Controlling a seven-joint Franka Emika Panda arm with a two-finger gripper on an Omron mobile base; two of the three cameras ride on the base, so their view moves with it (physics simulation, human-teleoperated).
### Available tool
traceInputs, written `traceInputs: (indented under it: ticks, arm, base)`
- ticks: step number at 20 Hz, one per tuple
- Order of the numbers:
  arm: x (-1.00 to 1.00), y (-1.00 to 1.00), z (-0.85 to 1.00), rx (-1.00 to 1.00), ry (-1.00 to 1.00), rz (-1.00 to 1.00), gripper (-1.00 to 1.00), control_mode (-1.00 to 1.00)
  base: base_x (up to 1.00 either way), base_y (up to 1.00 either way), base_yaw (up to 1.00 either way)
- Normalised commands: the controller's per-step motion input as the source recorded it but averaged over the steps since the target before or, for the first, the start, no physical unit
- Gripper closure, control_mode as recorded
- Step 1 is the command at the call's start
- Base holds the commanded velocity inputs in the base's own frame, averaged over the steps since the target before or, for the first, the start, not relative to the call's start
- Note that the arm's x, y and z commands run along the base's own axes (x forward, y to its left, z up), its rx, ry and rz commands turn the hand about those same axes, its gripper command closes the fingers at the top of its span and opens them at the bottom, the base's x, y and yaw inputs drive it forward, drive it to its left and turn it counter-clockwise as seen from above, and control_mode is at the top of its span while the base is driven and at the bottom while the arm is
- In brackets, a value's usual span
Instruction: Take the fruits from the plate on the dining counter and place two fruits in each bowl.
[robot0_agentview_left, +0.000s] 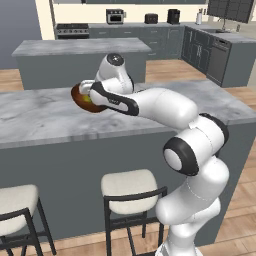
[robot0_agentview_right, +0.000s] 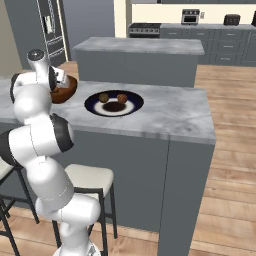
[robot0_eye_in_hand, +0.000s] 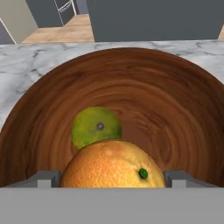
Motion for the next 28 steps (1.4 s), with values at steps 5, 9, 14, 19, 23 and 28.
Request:
traceInputs:
  ticks: [5, 9, 14, 19, 23, 28]
  arm:
    - [-0.03, -0.02, 0.13, 0.00, 0.02, -0.03, -1.00, -1.00]
    - [0.00, 0.00, 0.28, 0.00, 0.00, -0.04, -1.00, -1.00]
    - [-0.04, -0.04, 0.51, 0.00, 0.00, -0.07, -1.00, -1.00]
    - [-0.40, -0.69, 0.34, 0.00, 0.00, -0.15, -1.00, -1.00]
    - [-0.63, -1.00, 0.02, 0.02, 0.00, -0.25, -1.00, -1.00]
    - [-0.70, -1.00, -0.06, 0.02, 0.00, -0.25, -1.00, -1.00]
  base:
    - [0.00, 0.00, 0.00]
    - [0.00, 0.00, 0.00]
    - [0.00, 0.00, 0.00]
    - [0.00, 0.00, 0.00]
    - [0.00, 0.00, 0.00]
    - [0.00, 0.00, 0.00]
